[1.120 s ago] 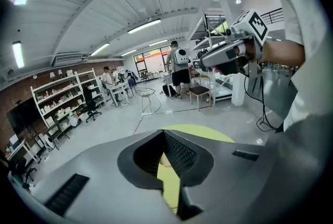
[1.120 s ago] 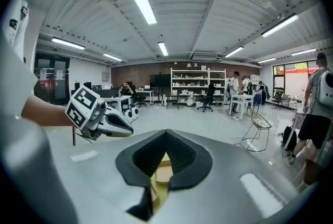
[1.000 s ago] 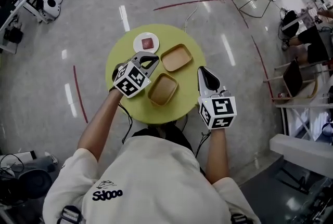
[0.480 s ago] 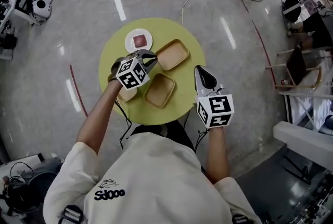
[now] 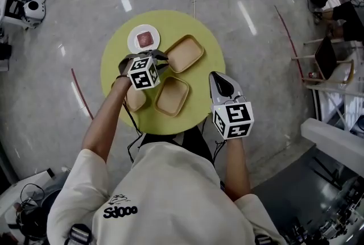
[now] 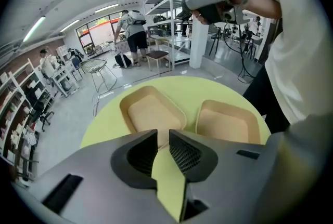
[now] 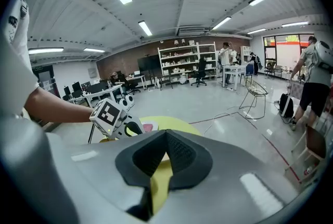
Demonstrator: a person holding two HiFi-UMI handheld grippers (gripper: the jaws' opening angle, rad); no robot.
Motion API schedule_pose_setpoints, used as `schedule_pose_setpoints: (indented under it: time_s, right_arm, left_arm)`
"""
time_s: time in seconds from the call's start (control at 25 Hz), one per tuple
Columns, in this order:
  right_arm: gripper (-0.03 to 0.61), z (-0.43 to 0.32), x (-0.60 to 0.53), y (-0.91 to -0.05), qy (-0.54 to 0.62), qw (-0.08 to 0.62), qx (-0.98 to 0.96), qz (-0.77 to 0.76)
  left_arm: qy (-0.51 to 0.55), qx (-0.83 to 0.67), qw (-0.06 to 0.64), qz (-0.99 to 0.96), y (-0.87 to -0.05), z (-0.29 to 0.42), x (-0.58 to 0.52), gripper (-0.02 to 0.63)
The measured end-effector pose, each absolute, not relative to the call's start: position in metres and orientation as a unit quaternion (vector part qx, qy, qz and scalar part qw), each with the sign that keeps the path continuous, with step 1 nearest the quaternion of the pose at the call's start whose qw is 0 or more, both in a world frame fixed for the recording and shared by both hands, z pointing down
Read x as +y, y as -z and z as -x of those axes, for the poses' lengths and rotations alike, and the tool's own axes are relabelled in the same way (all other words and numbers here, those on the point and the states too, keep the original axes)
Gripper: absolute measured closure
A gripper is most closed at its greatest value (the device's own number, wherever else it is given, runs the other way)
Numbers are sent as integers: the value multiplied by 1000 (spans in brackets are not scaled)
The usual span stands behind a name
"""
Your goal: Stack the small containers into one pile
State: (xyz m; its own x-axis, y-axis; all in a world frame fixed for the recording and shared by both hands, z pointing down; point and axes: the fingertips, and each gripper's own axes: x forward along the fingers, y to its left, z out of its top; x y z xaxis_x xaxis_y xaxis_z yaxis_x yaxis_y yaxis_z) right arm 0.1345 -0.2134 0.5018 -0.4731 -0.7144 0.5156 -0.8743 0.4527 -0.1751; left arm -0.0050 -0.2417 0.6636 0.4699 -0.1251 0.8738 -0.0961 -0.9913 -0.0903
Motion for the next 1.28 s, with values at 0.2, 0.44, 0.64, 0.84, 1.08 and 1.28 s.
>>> schedule_pose_setpoints:
  time_s: [0.2,0.44,0.64,0.84,1.08,1.28]
  right_arm:
    - [568,-138,-213,-515,-228,192,-825,-480]
    - [569,-138,-210,-526,-245,193,-820,-479]
    - [569,-145,-208,-530,-258,190,-815,-483]
    - [568,-140,-204,-531,-263,189,-812,-486]
    - [569,-148,-203,-531,-264,191,-810,-488]
    - [569,-154,-199,-530,-266,191,-805,-495]
  left_arm:
    - [554,2,53,831,-684,4,-236,514]
    - [580,-47,93,808,-695,3,-232,514]
    - [597,-75,118,790,-706,0,-225,514]
    - [608,-76,136,779,-714,5,-226,514]
    - [618,-74,150,768,-720,1,-230,546]
    - [615,-62,139,774,-718,0,-232,591]
